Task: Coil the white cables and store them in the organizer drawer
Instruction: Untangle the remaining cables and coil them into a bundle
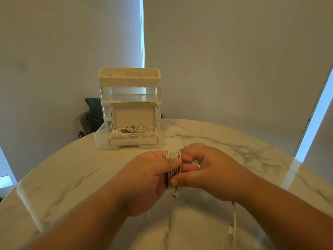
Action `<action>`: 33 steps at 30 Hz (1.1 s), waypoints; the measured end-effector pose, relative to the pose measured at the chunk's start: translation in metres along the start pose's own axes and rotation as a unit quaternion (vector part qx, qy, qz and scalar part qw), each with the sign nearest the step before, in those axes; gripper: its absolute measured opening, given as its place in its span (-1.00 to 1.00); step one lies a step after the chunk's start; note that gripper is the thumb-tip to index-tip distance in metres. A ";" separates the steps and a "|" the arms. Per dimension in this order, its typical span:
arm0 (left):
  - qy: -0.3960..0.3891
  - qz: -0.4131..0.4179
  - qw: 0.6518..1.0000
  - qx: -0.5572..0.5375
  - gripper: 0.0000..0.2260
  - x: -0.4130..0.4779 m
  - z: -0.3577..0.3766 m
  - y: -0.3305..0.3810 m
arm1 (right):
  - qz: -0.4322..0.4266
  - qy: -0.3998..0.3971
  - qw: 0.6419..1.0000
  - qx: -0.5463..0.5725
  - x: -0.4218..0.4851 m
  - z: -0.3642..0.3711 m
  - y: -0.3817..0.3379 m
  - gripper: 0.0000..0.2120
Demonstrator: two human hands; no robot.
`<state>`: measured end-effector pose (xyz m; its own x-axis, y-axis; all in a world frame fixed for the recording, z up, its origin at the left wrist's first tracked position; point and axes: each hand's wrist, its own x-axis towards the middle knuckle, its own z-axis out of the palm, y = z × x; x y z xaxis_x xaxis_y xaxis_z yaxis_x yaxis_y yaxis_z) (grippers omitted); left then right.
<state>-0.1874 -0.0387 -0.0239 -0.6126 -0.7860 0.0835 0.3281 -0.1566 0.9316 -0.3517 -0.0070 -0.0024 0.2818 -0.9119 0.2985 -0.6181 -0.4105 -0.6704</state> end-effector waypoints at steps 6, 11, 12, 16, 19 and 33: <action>-0.001 -0.036 0.999 -0.019 -0.68 0.001 0.000 -0.004 | -0.003 0.001 0.983 -0.181 0.002 -0.001 0.003 -0.55; 0.044 -0.040 0.998 0.000 -0.81 0.000 0.002 -0.003 | -0.046 -0.019 0.979 -0.197 0.002 -0.001 0.011 -0.60; 0.043 -0.037 0.998 -0.011 -0.83 0.000 0.003 -0.002 | -0.050 -0.022 0.982 -0.179 0.002 -0.002 0.013 -0.63; 0.027 -0.023 0.999 -0.036 -0.84 0.002 0.002 0.003 | -0.047 -0.044 0.995 0.076 0.001 -0.001 0.024 -0.74; -0.019 -0.024 0.999 -0.036 -0.83 0.000 0.002 0.005 | -0.055 0.011 0.971 0.231 0.005 -0.001 0.039 -0.71; -0.183 -0.045 0.978 -0.085 -0.82 -0.010 -0.001 0.011 | -0.028 0.035 0.949 0.311 0.018 0.019 0.029 -0.87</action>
<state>-0.1767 -0.0333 -0.0154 -0.8504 -0.5031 0.1539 0.3573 -0.3376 0.8708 -0.3505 -0.0357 -0.0297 0.2394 -0.8955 0.3751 -0.0446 -0.3961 -0.9171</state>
